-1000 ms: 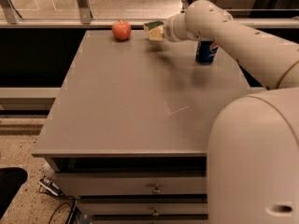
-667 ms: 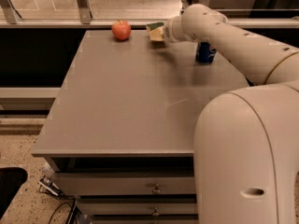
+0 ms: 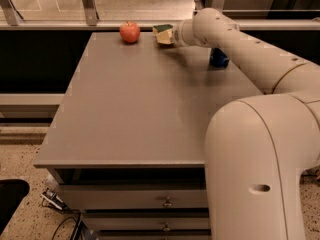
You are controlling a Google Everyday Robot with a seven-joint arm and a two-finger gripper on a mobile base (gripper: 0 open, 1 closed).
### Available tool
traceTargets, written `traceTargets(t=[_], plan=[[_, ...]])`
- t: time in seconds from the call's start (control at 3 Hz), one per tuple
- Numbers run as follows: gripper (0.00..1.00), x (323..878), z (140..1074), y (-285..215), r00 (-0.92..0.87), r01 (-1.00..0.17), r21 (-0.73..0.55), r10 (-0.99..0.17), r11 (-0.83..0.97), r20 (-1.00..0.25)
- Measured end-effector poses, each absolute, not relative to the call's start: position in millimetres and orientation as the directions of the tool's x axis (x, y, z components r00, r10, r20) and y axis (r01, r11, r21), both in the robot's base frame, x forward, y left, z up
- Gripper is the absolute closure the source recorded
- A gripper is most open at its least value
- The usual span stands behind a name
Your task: Move sponge near apple
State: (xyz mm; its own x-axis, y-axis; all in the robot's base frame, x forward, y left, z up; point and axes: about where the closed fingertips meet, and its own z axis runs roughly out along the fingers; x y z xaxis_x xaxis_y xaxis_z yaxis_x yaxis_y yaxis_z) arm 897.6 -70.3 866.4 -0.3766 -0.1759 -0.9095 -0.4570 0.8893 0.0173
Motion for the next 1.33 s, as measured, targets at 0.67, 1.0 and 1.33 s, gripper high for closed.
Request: traceTargets(t=[0.67, 1.0, 1.33], plan=[[0.28, 899.7, 865.4, -63.2, -0.374, -0.466, 0.021, -0.175, 0.884, -0.911], [0.05, 900.0, 863.3, -60.9, -0.376, -0.469, 0.023, -0.176, 0.883, -0.910], [0.00, 900.2, 861.8, -59.3, -0.377, -0.470, 0.023, -0.177, 0.882, -0.909]])
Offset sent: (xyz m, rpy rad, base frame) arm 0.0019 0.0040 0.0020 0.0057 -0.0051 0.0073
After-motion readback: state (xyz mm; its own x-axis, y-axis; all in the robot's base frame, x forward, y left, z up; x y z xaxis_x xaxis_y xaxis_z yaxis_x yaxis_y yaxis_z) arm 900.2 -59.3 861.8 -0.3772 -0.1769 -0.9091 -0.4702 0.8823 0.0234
